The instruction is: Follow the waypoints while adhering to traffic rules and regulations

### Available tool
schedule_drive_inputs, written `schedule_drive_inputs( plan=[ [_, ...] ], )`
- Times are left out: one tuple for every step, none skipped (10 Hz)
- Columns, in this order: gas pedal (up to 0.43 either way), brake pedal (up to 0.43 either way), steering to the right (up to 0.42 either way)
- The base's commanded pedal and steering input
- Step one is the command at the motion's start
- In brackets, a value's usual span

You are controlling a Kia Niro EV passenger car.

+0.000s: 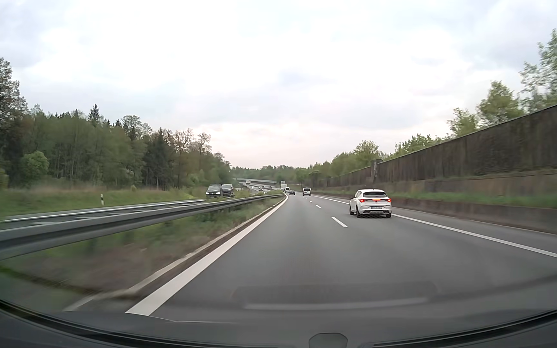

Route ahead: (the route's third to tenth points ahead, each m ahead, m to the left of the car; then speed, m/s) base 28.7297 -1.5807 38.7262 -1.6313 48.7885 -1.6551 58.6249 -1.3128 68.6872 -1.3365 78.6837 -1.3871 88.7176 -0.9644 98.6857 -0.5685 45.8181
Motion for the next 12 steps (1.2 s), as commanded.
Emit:
schedule_drive_inputs(
  plan=[
    [0.0,0.0,0.0],
    [0.0,0.0,0.0],
    [0.0,0.0,-0.001],
    [0.0,0.006,-0.001],
    [0.0,0.012,-0.001],
    [0.0,0.037,-0.002],
    [0.0,0.067,-0.002],
    [0.0,0.085,-0.003],
    [0.0,0.11,-0.004],
    [0.0,0.122,-0.004],
    [0.0,0.128,-0.004],
    [0.0,0.128,-0.004]
  ],
)
